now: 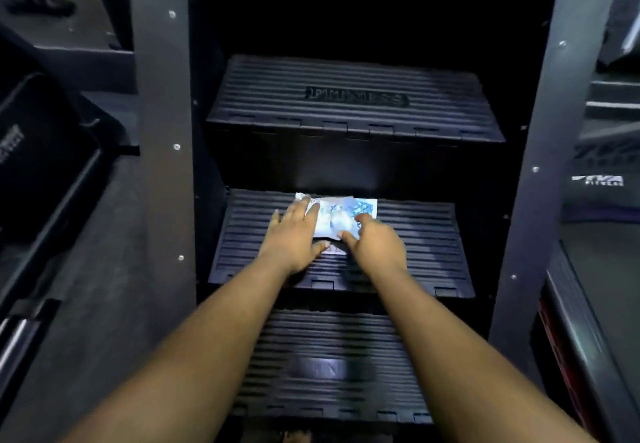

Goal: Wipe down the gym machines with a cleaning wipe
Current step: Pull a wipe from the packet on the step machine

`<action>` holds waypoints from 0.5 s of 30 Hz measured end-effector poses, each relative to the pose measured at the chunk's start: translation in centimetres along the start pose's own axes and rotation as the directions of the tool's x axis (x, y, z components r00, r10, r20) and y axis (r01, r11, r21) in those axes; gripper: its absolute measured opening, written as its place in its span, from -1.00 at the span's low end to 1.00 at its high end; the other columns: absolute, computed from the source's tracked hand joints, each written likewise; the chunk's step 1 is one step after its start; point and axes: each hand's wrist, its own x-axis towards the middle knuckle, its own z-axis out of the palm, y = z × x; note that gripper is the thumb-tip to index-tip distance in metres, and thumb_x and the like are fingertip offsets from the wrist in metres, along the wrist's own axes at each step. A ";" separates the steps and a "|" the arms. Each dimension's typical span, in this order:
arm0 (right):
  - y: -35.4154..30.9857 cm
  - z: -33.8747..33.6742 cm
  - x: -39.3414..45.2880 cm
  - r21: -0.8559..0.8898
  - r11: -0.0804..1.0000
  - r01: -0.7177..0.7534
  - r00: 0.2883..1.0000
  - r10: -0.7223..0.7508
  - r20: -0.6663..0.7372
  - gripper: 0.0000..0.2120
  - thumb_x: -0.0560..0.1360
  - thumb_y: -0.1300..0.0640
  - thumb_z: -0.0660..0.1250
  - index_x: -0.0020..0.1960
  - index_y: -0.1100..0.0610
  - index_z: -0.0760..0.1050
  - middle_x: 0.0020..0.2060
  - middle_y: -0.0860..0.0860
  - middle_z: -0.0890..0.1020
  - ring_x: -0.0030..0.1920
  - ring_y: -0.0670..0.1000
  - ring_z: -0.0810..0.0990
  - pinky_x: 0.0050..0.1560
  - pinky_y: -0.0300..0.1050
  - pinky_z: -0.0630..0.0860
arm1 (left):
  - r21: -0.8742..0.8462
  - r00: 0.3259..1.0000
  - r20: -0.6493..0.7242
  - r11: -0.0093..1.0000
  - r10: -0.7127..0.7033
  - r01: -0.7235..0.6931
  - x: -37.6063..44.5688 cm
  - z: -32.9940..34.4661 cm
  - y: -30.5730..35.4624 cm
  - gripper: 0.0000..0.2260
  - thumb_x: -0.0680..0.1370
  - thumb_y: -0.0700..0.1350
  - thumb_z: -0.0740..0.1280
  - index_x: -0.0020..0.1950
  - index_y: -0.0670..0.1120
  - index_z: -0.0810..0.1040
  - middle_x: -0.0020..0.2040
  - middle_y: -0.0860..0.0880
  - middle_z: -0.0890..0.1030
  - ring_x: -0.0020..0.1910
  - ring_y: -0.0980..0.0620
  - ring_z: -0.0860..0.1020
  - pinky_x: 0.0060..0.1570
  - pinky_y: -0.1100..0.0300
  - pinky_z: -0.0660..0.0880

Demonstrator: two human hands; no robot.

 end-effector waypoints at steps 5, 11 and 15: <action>0.0 2.2 3.2 -0.147 0.986 0.076 0.996 -0.069 0.056 -0.61 0.56 -0.16 0.34 0.22 0.09 0.49 0.13 0.09 0.64 0.17 0.17 0.56 -0.04 -0.01 0.47 | 0.018 0.997 0.075 1.000 0.004 -0.005 3.4 1.9 0.2 -0.23 0.62 0.16 0.30 0.67 -0.04 -0.05 0.68 -0.06 -0.05 0.65 -0.04 -0.04 0.58 -0.24 -0.05; 2.2 1.6 3.2 0.031 0.999 0.041 0.998 -0.039 -0.056 -0.82 0.60 -0.01 0.24 0.04 0.08 0.52 -0.05 0.11 0.65 0.03 0.22 0.57 -0.18 0.00 0.41 | 0.046 0.993 0.119 0.999 -0.010 0.005 3.9 2.3 0.0 -0.25 0.63 0.08 0.31 0.67 -0.02 -0.06 0.68 -0.02 0.01 0.64 -0.03 0.01 0.56 -0.27 -0.03; 3.4 0.2 2.3 0.193 0.981 -0.017 0.988 0.045 -0.145 -0.86 0.61 0.02 0.24 -0.01 0.09 0.45 -0.10 0.15 0.65 -0.06 0.26 0.57 -0.20 0.05 0.39 | 0.078 0.992 0.126 0.997 -0.004 -0.006 4.0 2.2 0.1 -0.30 0.66 0.02 0.29 0.67 -0.02 -0.05 0.67 -0.02 0.03 0.64 -0.05 0.03 0.57 -0.28 -0.04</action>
